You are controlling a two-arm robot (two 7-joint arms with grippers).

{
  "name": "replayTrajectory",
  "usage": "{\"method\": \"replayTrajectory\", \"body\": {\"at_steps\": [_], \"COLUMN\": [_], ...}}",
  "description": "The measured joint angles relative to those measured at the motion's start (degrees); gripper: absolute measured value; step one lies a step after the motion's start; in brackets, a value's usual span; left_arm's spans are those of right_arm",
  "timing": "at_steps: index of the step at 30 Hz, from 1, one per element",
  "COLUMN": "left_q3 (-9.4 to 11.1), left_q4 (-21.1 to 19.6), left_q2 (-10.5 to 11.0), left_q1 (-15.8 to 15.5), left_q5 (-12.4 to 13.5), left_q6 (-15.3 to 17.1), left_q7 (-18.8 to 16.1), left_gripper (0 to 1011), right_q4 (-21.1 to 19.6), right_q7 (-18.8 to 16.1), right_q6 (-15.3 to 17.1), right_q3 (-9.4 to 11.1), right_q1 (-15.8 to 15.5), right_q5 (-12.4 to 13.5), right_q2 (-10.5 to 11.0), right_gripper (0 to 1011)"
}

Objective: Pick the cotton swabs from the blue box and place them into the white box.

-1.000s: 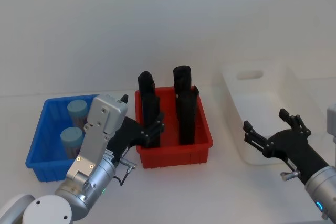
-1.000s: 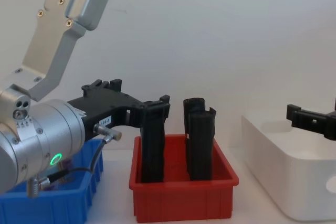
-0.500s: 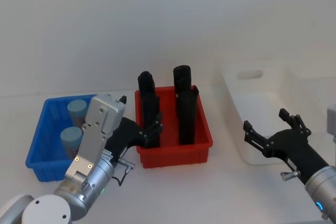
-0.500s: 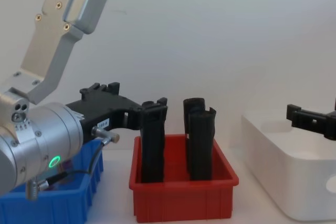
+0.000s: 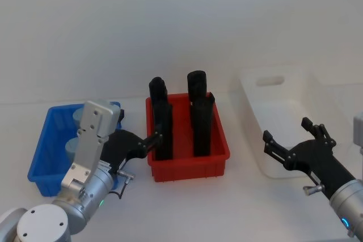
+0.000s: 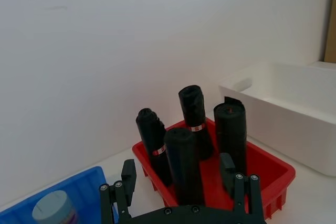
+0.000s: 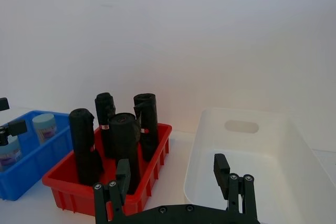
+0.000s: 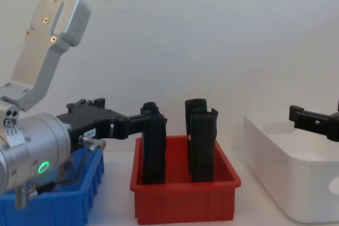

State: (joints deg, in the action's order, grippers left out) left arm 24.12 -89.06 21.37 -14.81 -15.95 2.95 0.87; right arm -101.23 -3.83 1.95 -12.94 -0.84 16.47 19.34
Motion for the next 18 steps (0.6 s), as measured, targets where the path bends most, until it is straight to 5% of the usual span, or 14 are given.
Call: {"method": "replayTrajectory", "body": {"at_steps": [18], "left_q3": [-3.93], "left_q4": [5.73], "left_q2": [0.68], "left_q1": [-1.76], "left_q5": [-6.36], "left_q6": [6.04], "left_q7": [-4.06], "left_gripper": [1004], "right_q4": [0.00], "right_q7": [0.00], "right_q6": [0.00], "right_q3": [0.00], "right_q1": [0.00], "right_q5": [0.00], "right_q2": [0.00], "right_gripper": [1001]}}
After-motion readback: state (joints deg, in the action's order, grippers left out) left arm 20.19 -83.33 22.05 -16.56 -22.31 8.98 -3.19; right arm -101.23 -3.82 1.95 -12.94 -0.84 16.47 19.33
